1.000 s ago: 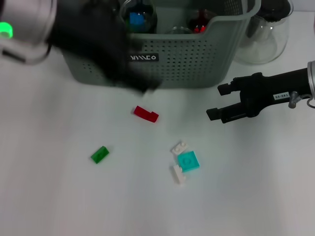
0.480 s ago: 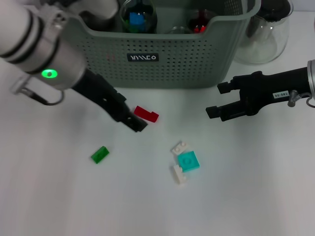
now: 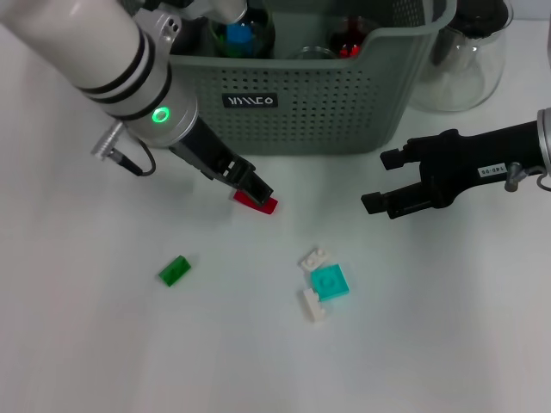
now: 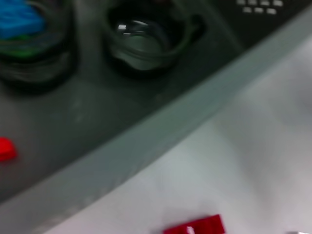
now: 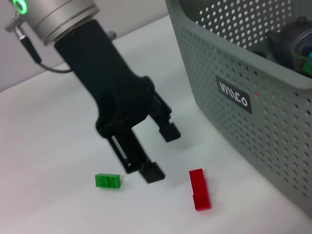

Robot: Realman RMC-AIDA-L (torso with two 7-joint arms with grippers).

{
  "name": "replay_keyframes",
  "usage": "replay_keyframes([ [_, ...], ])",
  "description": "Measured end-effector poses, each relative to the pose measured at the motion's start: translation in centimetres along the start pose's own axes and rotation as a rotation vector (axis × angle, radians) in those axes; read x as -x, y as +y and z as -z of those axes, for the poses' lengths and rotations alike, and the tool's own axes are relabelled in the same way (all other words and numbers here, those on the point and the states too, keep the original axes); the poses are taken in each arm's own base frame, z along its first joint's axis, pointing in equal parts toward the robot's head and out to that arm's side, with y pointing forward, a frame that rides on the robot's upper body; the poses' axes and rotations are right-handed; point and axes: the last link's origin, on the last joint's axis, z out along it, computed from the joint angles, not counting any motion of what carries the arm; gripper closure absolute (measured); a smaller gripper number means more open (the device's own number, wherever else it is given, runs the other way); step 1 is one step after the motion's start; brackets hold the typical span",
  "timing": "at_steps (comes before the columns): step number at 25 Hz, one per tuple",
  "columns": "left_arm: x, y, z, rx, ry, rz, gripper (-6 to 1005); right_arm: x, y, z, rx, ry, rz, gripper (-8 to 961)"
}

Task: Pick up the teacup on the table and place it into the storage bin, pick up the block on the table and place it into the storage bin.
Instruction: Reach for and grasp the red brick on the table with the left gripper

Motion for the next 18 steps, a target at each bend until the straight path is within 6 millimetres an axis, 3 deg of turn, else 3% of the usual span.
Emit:
replay_keyframes([
  [18, -1.6, 1.5, -3.3, -0.031, -0.009, 0.059, 133, -0.2, -0.2, 0.2, -0.008, 0.011, 0.024, 13],
])
